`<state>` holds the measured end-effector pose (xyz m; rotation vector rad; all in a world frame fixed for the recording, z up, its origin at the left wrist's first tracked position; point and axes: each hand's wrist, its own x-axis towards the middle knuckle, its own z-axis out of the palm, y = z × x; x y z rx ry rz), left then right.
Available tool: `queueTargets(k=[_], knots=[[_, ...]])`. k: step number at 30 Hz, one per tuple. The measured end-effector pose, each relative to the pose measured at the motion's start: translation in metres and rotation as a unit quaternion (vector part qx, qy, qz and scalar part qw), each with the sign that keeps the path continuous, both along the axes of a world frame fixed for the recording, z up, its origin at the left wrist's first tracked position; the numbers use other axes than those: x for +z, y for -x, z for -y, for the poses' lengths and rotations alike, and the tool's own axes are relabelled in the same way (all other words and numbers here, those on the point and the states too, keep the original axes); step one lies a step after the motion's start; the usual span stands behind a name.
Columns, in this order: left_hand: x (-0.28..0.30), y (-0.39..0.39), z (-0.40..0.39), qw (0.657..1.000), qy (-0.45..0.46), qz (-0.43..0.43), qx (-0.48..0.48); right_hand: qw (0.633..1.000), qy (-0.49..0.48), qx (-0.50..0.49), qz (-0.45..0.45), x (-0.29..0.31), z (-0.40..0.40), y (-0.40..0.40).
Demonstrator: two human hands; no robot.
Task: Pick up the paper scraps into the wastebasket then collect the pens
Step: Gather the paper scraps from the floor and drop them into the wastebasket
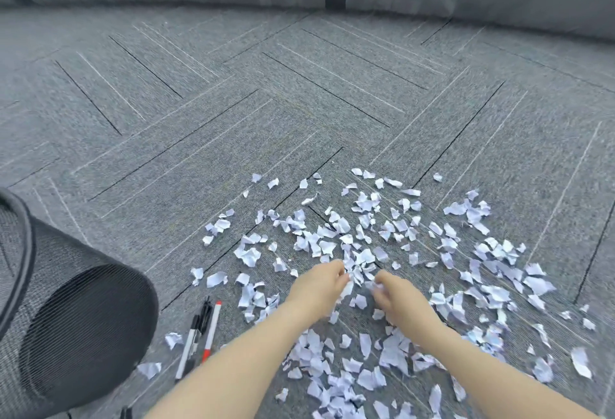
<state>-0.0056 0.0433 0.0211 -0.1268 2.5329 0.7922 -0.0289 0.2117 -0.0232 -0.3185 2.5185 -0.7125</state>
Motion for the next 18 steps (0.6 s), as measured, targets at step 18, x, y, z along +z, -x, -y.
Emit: queueTargets(k=[18], knots=[[0.206, -0.024, 0.128, 0.803, -0.387, -0.127, 0.436, 0.849, 0.435, -0.125, 0.274, 0.233, 0.178, 0.019]])
